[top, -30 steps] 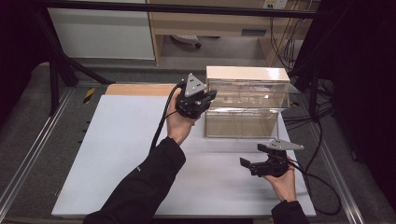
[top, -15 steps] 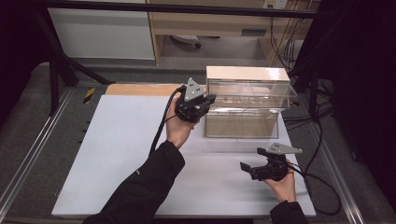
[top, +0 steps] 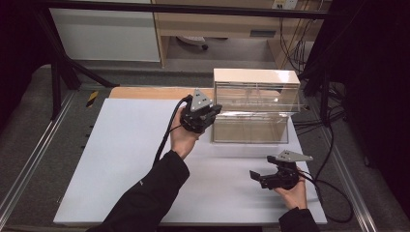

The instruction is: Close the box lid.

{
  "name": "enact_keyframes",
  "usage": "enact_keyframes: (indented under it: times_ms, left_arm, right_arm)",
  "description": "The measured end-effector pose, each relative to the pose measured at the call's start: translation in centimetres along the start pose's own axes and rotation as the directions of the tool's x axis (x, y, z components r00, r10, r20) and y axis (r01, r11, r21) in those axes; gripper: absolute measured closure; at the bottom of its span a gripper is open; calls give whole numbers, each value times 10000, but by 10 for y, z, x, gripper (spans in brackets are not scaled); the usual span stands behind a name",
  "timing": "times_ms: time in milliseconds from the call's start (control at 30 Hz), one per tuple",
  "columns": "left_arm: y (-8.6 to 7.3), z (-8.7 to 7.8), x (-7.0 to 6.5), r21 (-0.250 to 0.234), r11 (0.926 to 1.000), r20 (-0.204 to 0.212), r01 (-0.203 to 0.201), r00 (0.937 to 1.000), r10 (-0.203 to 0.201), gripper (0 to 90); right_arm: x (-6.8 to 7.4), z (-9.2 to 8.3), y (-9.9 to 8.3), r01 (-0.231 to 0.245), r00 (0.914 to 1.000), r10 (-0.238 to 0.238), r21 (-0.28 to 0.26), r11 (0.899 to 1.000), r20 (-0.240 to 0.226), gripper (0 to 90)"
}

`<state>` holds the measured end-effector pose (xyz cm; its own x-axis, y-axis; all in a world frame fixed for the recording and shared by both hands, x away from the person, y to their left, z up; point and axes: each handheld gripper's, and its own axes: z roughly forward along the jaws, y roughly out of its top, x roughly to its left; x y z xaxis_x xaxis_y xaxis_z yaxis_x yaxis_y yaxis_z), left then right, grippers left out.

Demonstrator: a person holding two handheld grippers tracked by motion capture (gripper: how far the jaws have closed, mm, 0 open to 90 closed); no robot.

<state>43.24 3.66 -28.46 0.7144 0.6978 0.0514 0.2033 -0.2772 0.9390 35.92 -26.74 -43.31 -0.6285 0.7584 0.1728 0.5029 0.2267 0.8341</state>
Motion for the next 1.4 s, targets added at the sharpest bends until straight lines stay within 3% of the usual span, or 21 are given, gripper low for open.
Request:
enact_keyframes:
  times_ms: [633,833,1033,1200,1400]
  left_arm:
    - [-13,7,-9,219,9997,255,-82,9996,77,895]
    - [-24,-1,-5,496,9987,330,-81,9994,65,890]
    - [-43,-19,9,896,9960,201,48,9998,-67,862]
    - [-61,-36,25,1252,9917,91,291,9995,-304,773]
    - [-88,-57,42,1698,9841,-12,529,9986,-534,559]
  right_arm:
    - [-1,1,-4,72,9999,-75,237,9997,123,8]
    - [0,1,-4,68,9999,-71,219,9997,136,8]
    - [-1,1,-4,91,9998,-95,211,9997,154,8]
    - [-1,1,-4,94,9998,-98,197,9998,179,8]
    - [0,1,-4,87,9998,-89,184,9998,152,8]
